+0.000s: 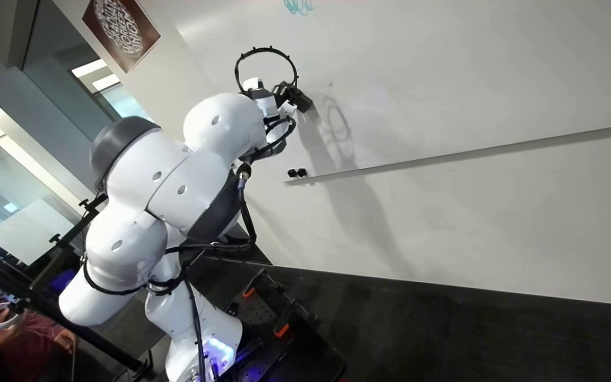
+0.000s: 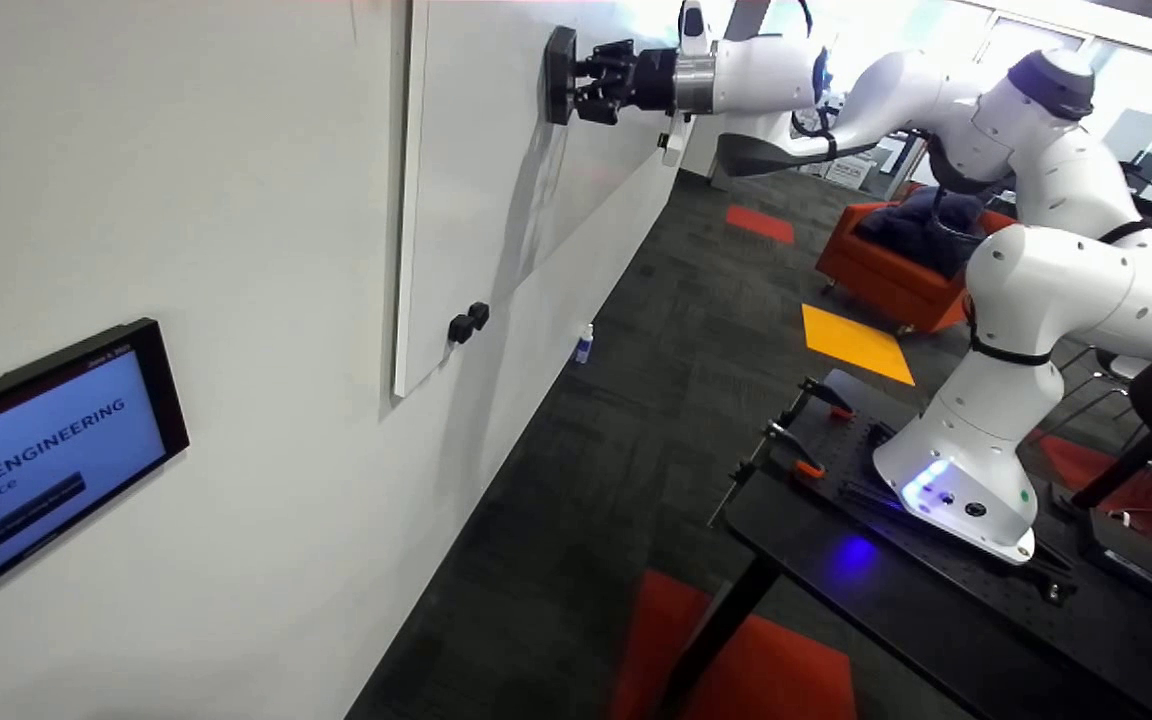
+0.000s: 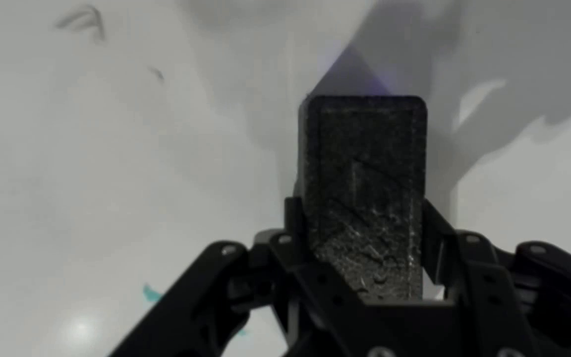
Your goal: Use the duster to erase the white board
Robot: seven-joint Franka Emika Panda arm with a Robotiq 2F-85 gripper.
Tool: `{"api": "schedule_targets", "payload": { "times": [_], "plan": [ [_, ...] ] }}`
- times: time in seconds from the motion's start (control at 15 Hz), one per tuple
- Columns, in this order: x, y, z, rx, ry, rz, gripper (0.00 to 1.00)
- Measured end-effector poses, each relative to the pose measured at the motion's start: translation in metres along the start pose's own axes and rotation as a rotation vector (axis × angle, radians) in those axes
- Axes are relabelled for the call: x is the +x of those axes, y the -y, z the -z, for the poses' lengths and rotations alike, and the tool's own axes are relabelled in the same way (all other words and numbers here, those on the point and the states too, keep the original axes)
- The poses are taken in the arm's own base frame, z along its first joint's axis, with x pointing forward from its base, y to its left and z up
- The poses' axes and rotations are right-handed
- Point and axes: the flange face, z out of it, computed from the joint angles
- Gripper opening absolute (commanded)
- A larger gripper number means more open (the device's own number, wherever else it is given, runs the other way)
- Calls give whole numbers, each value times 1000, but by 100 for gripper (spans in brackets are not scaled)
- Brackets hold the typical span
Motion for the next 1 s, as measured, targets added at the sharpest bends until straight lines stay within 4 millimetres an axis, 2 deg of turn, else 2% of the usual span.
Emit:
{"api": "schedule_targets", "payload": {
  "times": [0.2, 0.4, 0.53, 0.73, 1.0],
  "plan": [
    [18, 24, 2, 31, -6, 46, 31],
    [33, 27, 6, -53, 9, 86, 31],
    [44, 19, 11, -129, 12, 98, 31],
    [55, -4, 17, -229, 29, 100, 31],
    [46, -38, 18, -361, 77, 112, 31]
  ]
}}
